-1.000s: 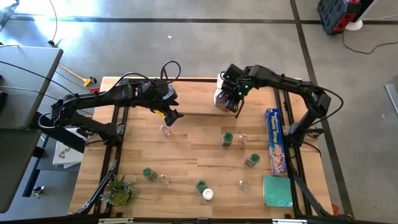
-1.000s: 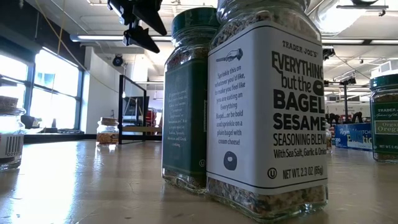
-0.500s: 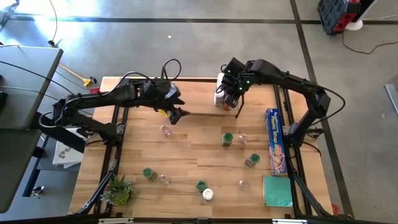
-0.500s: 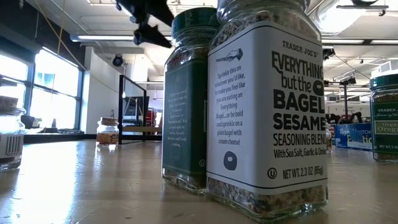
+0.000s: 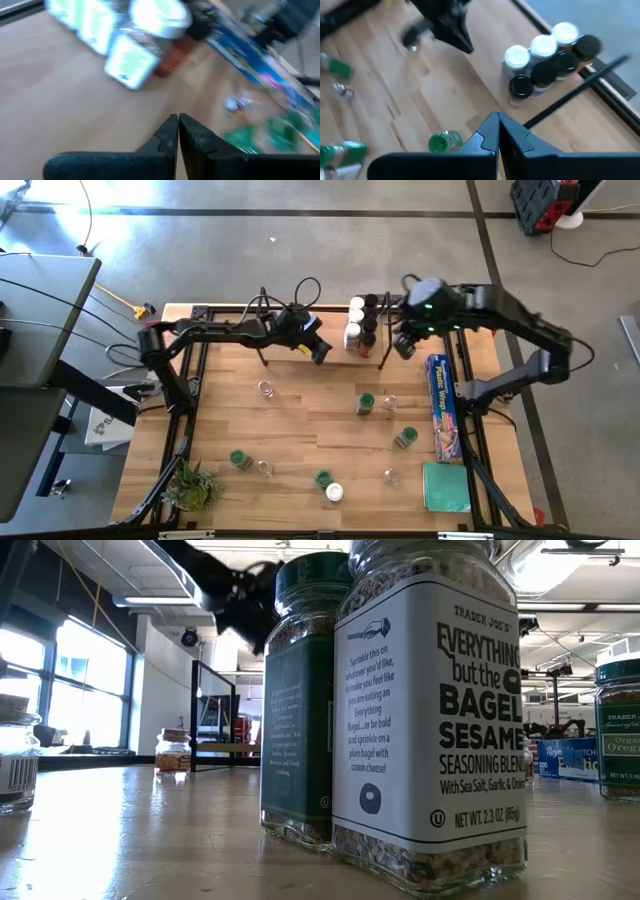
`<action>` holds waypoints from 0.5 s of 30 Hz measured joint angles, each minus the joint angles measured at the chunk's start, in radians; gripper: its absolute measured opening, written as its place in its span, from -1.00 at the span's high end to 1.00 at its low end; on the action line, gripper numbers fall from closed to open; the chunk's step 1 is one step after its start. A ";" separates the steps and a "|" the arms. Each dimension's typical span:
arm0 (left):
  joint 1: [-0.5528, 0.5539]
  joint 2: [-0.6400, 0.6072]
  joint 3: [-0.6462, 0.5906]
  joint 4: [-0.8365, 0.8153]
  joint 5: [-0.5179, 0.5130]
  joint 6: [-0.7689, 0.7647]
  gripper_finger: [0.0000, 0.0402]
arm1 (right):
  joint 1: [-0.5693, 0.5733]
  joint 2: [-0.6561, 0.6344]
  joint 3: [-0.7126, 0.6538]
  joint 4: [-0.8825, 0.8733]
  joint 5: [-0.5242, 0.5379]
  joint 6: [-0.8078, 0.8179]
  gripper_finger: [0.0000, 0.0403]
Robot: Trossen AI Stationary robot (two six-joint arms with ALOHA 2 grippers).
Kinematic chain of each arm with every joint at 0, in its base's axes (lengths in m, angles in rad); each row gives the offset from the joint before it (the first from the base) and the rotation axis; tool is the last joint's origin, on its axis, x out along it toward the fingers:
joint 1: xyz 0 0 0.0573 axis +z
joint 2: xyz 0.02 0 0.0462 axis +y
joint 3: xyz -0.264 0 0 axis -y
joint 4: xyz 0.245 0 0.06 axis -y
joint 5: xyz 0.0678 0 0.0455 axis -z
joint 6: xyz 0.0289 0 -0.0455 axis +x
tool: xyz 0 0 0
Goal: Shelf spices
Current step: Adjust the seasoning bottles on the shelf
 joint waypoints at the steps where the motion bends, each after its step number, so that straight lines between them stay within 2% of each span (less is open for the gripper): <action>1: 0.008 0.021 0.000 0.016 -0.009 -0.018 0.93 | 0.008 -0.021 0.000 -0.006 0.017 0.021 1.00; 7: 0.028 0.157 0.073 0.056 -0.005 -0.022 0.99 | 0.022 -0.115 0.000 -0.019 0.108 0.096 1.00; 11: 0.026 0.238 0.177 0.057 -0.018 -0.010 0.99 | 0.022 -0.142 0.000 -0.026 0.112 0.104 1.00; 15: 0.028 0.289 0.269 -0.015 -0.080 -0.003 1.00 | 0.022 -0.142 0.000 -0.056 0.110 0.103 1.00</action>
